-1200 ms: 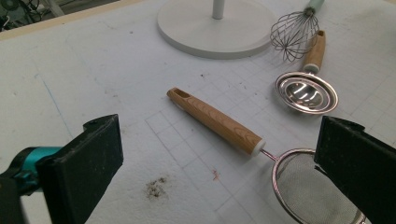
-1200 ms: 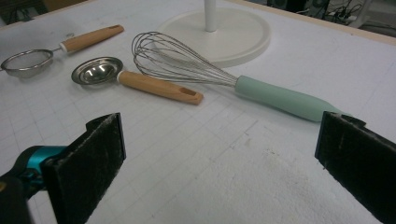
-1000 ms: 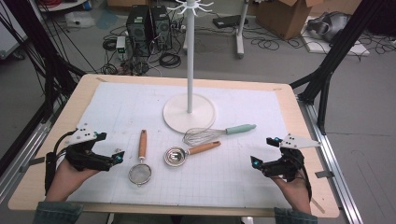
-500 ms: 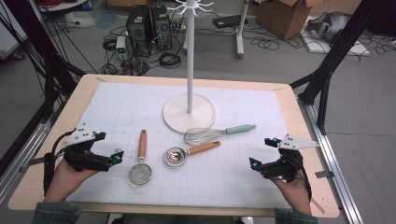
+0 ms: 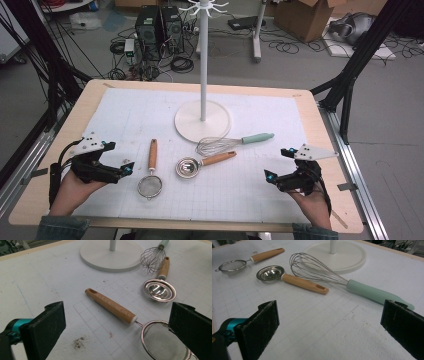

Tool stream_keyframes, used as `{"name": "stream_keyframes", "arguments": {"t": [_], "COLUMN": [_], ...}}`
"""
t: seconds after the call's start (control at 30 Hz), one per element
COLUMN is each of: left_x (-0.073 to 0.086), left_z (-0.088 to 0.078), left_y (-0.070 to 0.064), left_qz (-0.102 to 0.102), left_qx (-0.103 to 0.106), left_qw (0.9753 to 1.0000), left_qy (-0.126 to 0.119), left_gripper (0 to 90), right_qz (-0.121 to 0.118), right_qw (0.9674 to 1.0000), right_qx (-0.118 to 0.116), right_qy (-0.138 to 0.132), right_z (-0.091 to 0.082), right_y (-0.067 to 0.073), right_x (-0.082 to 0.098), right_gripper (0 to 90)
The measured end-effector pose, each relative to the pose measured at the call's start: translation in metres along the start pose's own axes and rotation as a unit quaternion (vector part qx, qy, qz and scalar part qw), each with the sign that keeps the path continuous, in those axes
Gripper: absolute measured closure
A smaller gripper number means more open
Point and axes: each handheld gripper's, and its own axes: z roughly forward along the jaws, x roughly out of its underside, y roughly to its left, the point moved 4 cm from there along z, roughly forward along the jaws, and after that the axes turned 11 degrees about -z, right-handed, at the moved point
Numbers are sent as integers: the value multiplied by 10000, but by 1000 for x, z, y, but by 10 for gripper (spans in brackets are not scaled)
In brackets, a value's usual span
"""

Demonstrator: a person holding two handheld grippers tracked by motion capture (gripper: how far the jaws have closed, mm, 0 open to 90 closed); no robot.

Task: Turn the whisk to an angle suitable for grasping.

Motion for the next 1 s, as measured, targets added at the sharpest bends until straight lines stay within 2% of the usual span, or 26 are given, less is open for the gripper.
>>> {"name": "stream_keyframes", "arguments": {"t": [0.1,0.17,0.23,0.37,0.5,0.57,0.67,0.7,0.73,0.93,1.0], "left_x": [1,1,0,0,0,0,-1,-1,-2,-1,-1], "left_z": [0,1,1,0,0,-1,-1,-1,-2,-5,-5], "left_y": [2,2,2,1,1,2,2,2,2,4,4], "left_qz": [-33,-27,-8,17,-4,0,3,3,-2,-10,-2], "left_qx": [-28,-22,-24,-18,-40,-31,-29,-29,-36,-60,-50], "left_qw": [10000,10000,10000,10000,10000,10000,10000,10000,10000,10000,10000], "left_qy": [-4,5,10,10,-5,4,-33,-33,-46,-76,-76], "left_gripper": [17,18,17,17,17,17,18,18,17,17,17], "right_qz": [-36,-189,-238,-323,-305,-261,-191,-191,-241,-388,-424], "right_qw": [10000,9996,9990,9982,9978,9981,9979,9979,9976,9952,9939], "right_qx": [-25,-121,-175,-259,-371,-335,-342,-342,-360,-417,-545], "right_qy": [17,166,331,440,460,441,510,510,546,790,862], "right_z": [4,11,16,21,24,24,25,25,26,37,42], "right_y": [0,-2,-5,-11,-25,-32,-44,-44,-52,-67,-72], "right_x": [-2,-3,-5,-10,-15,-17,-21,-21,-26,-42,-48], "right_gripper": [6,6,6,6,12,75,78,78,78,78,78]}}
